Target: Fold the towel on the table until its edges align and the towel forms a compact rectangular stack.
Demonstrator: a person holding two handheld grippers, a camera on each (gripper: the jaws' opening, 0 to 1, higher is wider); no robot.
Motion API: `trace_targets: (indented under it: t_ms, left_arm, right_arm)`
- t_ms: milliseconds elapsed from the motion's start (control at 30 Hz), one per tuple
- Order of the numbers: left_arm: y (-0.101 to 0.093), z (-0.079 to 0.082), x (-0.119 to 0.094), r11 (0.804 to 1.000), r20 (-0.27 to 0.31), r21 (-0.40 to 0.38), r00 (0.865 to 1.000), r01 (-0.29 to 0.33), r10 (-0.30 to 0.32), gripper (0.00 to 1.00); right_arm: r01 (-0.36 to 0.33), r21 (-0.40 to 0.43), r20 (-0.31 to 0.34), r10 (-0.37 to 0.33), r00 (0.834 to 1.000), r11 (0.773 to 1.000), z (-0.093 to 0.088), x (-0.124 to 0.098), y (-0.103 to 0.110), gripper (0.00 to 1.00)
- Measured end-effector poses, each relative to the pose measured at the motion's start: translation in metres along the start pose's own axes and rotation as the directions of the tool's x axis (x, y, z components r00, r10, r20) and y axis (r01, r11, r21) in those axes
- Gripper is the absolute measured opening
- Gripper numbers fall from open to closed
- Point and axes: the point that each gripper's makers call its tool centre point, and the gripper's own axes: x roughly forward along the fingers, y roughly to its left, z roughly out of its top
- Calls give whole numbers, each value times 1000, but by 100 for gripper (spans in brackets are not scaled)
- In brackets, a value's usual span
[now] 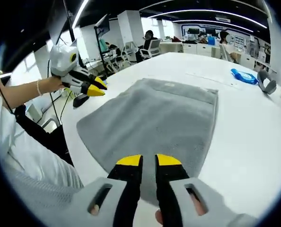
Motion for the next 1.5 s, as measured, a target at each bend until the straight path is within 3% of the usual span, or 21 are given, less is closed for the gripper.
trace_targets:
  t_ms: [233, 433, 533, 700, 933, 1033, 1233, 1300, 1500]
  left_arm:
    - [-57, -30, -13, 1000, -23, -7, 999, 22, -23, 21]
    - [-81, -48, -13, 997, -47, -57, 997, 56, -59, 31]
    - [-85, -61, -11, 998, -79, -38, 996, 44, -47, 30]
    - [-86, -75, -11, 995, -109, -86, 992, 51, -60, 31]
    - [-84, -90, -14, 997, -143, -70, 989, 33, -43, 30]
    - [-78, -92, -13, 999, -148, -43, 989, -11, 4, 24]
    - [-69, -93, -10, 997, -165, -2, 984, -75, 74, 11]
    - [-68, -93, -10, 997, -162, 12, 984, -76, 77, 9]
    - [-66, -89, -16, 996, -181, -7, 980, -86, 84, 3]
  right_arm:
    - [-13, 4, -33, 13, 999, 1000, -20, -7, 0, 17]
    - [-26, -76, -106, 18, 994, 997, -38, -2, 5, 21]
    - [-11, -155, -175, -17, 984, 988, -55, -1, 1, 22]
    - [-1, -187, -221, -41, 975, 982, -71, 0, -3, 23]
    - [36, -218, -224, -86, 971, 975, -74, -1, -10, 19]
    - [70, -267, -219, -131, 967, 961, -74, 1, -14, 16]
    - [119, -241, -208, -171, 963, 963, -73, 0, -20, 7]
    - [121, -182, -214, -159, 964, 976, -71, -1, -21, 4]
    - [125, -157, -218, -157, 963, 980, -62, -6, -19, 0]
